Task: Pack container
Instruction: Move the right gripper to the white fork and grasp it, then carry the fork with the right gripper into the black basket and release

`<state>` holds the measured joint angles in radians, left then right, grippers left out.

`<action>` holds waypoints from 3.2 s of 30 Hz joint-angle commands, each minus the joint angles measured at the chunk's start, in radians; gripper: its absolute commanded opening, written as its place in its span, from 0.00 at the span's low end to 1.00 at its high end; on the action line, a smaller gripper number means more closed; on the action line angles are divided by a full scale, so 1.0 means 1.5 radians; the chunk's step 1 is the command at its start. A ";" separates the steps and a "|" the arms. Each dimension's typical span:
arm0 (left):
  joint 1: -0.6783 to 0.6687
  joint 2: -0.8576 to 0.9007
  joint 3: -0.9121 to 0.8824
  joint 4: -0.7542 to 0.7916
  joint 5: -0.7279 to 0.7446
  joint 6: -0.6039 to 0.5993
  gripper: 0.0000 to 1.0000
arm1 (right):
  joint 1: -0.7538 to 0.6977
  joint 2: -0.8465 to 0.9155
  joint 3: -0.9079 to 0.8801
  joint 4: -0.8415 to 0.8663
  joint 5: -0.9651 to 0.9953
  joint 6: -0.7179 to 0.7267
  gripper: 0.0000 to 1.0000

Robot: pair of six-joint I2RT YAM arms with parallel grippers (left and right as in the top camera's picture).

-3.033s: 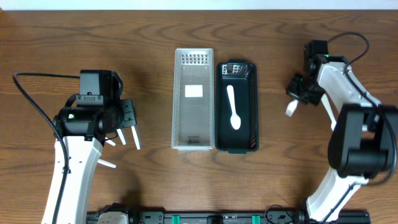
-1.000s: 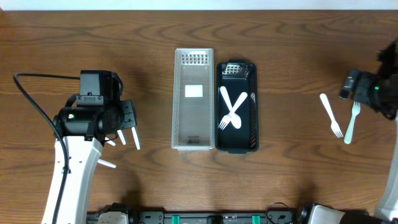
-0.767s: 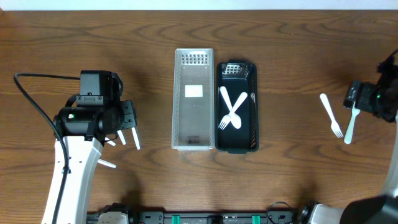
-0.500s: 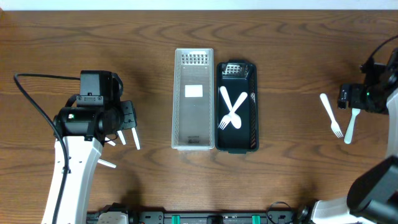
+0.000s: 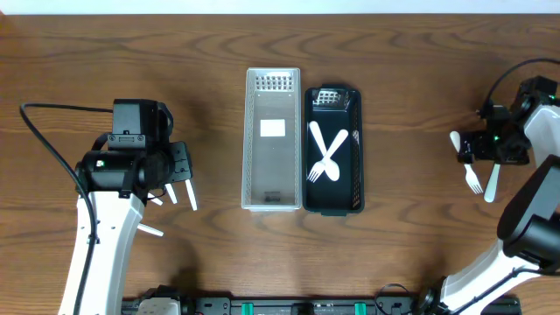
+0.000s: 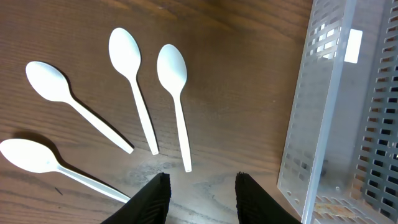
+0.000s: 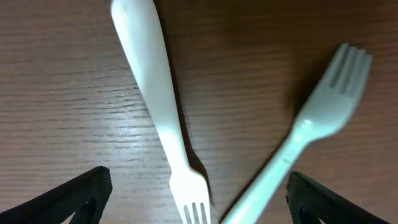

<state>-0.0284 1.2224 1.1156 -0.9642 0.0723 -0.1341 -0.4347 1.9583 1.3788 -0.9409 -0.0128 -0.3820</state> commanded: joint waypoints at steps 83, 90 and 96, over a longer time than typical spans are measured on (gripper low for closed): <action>-0.002 0.001 0.011 0.000 -0.001 -0.001 0.66 | 0.129 -0.023 0.051 -0.013 0.001 0.122 0.05; -0.002 0.001 0.011 0.000 -0.001 -0.001 0.78 | 0.287 -0.157 0.138 -0.057 -0.009 0.270 0.01; -0.002 0.001 0.011 0.000 -0.001 -0.001 0.79 | 0.435 -0.212 0.152 -0.056 -0.009 0.421 0.01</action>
<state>-0.0284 1.2224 1.1156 -0.9627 0.0723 -0.1341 0.1448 1.6463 1.6066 -1.0168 -0.0189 0.0715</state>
